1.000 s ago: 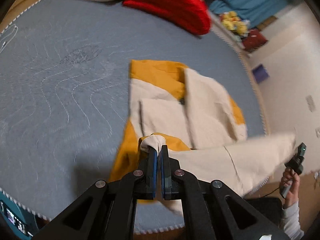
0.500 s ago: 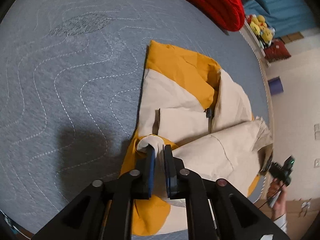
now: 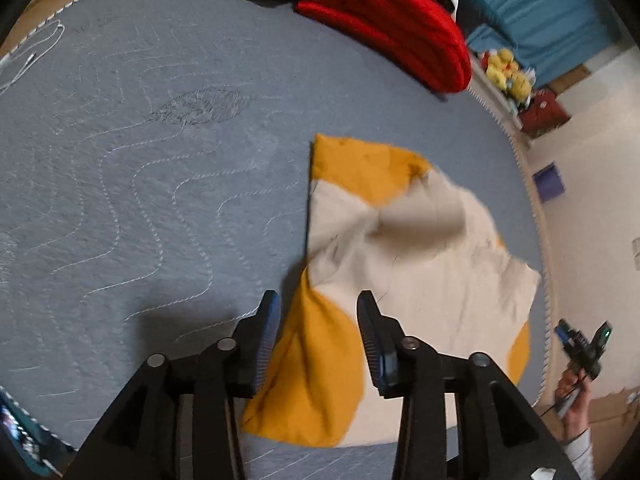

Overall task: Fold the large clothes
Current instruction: 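Open both grippers and reposition them at the new folded edge, then grasp the folded edge with both grippers and fold it over again, then lay the folded bundle flat and open both grippers, then grasp the orange panel edge of the bundle with the left gripper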

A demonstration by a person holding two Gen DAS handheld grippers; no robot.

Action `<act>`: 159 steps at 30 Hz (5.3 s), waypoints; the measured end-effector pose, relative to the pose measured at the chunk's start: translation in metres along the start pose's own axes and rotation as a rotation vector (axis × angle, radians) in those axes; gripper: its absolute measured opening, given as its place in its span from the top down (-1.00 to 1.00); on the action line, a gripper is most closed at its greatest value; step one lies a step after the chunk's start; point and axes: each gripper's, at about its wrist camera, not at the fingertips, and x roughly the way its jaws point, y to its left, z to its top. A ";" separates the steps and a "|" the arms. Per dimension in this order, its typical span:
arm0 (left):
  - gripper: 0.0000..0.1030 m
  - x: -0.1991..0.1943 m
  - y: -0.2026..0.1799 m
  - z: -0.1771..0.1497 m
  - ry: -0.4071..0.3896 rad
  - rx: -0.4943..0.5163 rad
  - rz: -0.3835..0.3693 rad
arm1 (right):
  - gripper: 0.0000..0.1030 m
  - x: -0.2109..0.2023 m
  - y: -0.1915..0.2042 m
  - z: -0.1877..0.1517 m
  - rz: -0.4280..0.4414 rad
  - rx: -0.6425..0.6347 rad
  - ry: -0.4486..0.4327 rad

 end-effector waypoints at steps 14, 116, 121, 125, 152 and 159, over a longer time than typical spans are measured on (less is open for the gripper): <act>0.22 0.078 -0.017 0.014 0.051 0.051 0.050 | 0.05 0.087 -0.014 -0.034 -0.061 -0.057 0.279; 0.75 0.042 -0.106 -0.157 -0.178 0.221 0.163 | -0.09 -0.014 0.165 -0.156 -0.207 -0.436 -0.124; 0.73 0.067 -0.083 -0.149 -0.086 0.059 0.092 | -0.09 -0.014 0.156 -0.153 -0.205 -0.458 -0.115; 0.39 0.089 -0.056 -0.144 -0.016 -0.138 0.011 | -0.09 -0.014 0.154 -0.148 -0.194 -0.458 -0.104; 0.21 0.124 0.004 -0.116 -0.255 -0.557 -0.175 | -0.09 0.015 0.175 -0.149 -0.039 -0.453 0.006; 0.78 0.112 -0.012 -0.108 -0.287 -0.497 -0.186 | 0.28 0.025 0.196 -0.158 0.018 -0.469 0.030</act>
